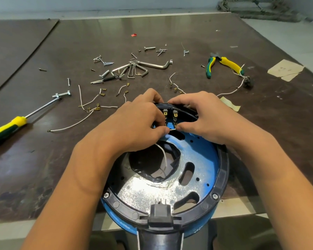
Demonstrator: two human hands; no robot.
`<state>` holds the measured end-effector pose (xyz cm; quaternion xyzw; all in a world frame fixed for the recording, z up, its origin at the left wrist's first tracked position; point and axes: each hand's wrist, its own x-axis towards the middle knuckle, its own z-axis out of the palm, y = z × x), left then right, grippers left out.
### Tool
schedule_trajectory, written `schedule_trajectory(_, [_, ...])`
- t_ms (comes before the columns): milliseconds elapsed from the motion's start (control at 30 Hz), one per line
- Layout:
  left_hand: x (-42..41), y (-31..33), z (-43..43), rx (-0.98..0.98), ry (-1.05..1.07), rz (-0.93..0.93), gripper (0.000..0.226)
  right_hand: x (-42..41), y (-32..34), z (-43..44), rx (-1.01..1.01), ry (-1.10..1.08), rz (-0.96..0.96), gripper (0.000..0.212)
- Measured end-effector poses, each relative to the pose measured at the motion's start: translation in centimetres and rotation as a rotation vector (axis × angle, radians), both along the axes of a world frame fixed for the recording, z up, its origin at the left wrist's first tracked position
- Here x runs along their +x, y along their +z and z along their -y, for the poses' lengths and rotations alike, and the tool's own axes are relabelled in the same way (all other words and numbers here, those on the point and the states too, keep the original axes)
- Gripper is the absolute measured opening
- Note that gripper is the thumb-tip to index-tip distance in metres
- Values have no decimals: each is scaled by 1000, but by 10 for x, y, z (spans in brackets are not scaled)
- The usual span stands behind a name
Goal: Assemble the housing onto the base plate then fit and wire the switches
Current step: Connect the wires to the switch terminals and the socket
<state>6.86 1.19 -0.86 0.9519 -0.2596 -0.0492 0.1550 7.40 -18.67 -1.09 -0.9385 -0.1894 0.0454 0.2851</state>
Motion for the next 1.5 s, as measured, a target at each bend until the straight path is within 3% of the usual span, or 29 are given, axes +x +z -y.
schedule_trajectory(1500, [-1,4,5,19,11,-21,23,0,-4,0,-5,57,99,46])
